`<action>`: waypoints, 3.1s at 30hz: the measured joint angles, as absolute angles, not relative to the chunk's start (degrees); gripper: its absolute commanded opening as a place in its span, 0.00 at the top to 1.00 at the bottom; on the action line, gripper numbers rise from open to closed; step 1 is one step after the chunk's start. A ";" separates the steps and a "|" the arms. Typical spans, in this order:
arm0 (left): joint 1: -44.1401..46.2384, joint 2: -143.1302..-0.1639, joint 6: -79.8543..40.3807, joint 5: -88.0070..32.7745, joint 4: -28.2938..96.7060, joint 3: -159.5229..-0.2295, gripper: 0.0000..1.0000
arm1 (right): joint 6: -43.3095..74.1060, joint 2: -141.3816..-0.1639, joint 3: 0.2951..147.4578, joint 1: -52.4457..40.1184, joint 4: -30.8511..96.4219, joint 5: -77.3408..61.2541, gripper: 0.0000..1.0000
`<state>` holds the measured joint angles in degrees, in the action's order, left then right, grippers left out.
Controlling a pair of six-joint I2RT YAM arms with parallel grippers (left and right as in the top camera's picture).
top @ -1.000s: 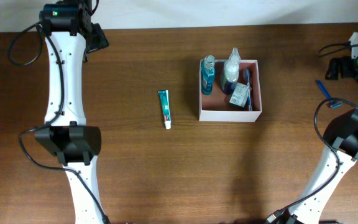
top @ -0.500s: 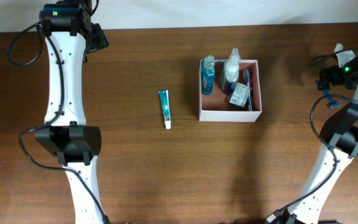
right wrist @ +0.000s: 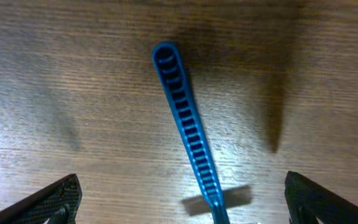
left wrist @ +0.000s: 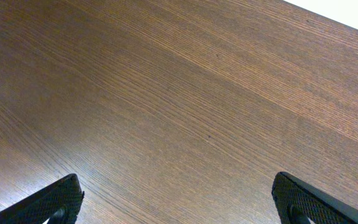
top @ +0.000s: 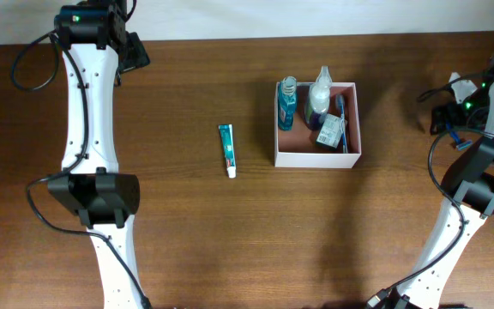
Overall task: Pack container
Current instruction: 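Move the right gripper to the blue razor and grasp it, then carry the razor with the right gripper into the box and release, then raise the right gripper away from the box to the right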
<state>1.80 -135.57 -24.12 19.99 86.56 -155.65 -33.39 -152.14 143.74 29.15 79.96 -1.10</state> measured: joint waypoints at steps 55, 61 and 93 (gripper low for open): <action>1.80 -135.57 -24.12 19.99 86.56 -155.65 0.01 | -10.20 -150.82 157.93 17.37 97.06 -9.41 0.96; 1.80 -135.57 -24.12 19.99 86.56 -155.65 0.01 | -4.78 -144.70 157.64 15.22 97.01 -18.15 0.96; 1.80 -135.57 -24.12 19.99 86.59 -155.65 0.01 | 1.19 -140.62 148.99 2.31 97.01 -22.61 0.50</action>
<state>1.80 -135.57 -24.12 19.99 86.59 -155.65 1.19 -140.62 148.99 2.31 97.01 -22.61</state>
